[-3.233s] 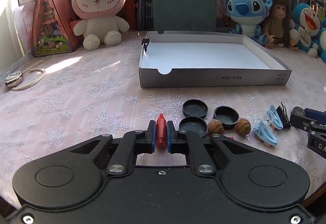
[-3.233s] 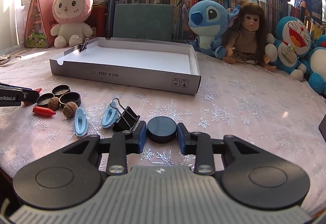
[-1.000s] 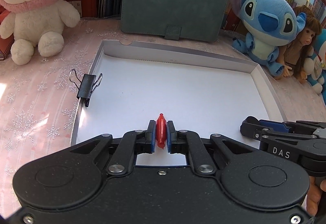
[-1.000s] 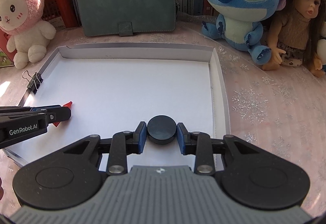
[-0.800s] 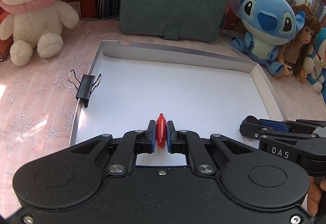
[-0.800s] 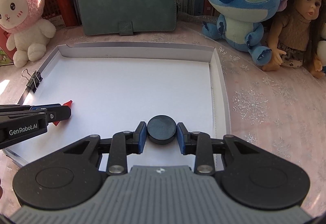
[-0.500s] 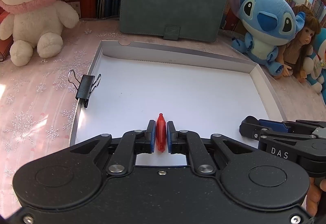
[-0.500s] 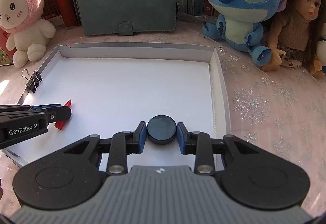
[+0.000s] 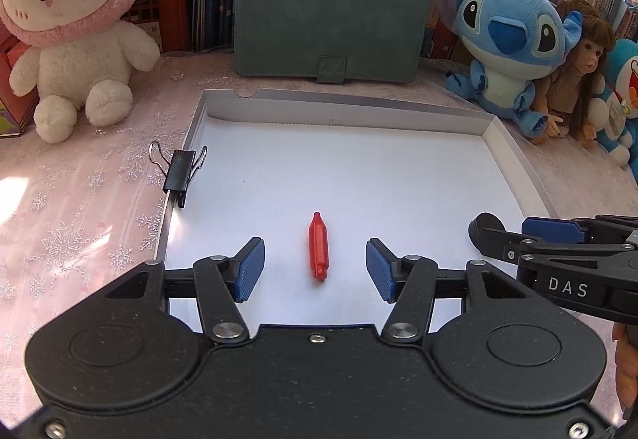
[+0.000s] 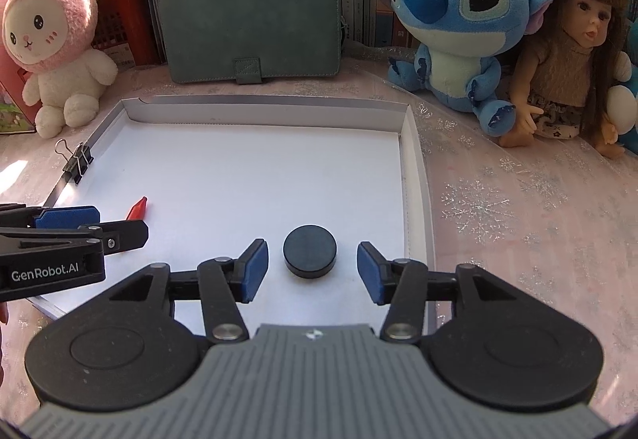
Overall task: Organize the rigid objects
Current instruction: 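Lower the red marker and black puck into the white tray and open both tools, then withdraw both open tools from the tray toward the remaining objects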
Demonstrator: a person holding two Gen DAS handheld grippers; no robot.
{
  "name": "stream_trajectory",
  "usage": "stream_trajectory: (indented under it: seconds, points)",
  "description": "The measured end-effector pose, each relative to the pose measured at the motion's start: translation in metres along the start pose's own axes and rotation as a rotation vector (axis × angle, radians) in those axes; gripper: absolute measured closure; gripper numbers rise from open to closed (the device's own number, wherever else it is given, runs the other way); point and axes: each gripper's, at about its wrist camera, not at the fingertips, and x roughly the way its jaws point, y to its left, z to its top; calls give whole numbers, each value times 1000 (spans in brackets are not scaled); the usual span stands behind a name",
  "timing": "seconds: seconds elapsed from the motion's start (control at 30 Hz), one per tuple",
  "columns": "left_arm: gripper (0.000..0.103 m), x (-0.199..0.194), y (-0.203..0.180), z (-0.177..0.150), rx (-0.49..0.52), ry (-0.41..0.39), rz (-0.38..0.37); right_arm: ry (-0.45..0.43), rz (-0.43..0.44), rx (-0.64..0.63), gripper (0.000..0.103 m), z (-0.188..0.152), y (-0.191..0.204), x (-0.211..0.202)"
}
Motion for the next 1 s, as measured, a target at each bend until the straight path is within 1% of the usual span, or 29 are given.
stream_trajectory:
  seconds: [0.1, 0.2, 0.33, 0.43, 0.47, 0.73, 1.0]
  points:
    - [43, -9, 0, -3, 7, -14, 0, -23, 8, -10, 30, -4, 1, -8]
    - [38, -20, -2, -9, 38, -39, -1, -58, 11, -48, 26, -10, 6, -20]
    - [30, -37, -6, -17, 67, -75, -11, -94, 23, -66, 22, -17, 9, -34]
    - [26, -48, -7, -23, 72, -95, -28, -120, 33, -84, 19, -25, 10, -46]
    - [26, -52, -8, -25, 73, -102, -34, -130, 35, -93, 17, -28, 11, -50]
    - [24, -78, -9, -50, 73, -131, -68, -183, 60, -129, 16, -53, 16, -78]
    - [23, -103, -13, -76, 112, -165, -85, -229, 85, -148, 15, -79, 18, -104]
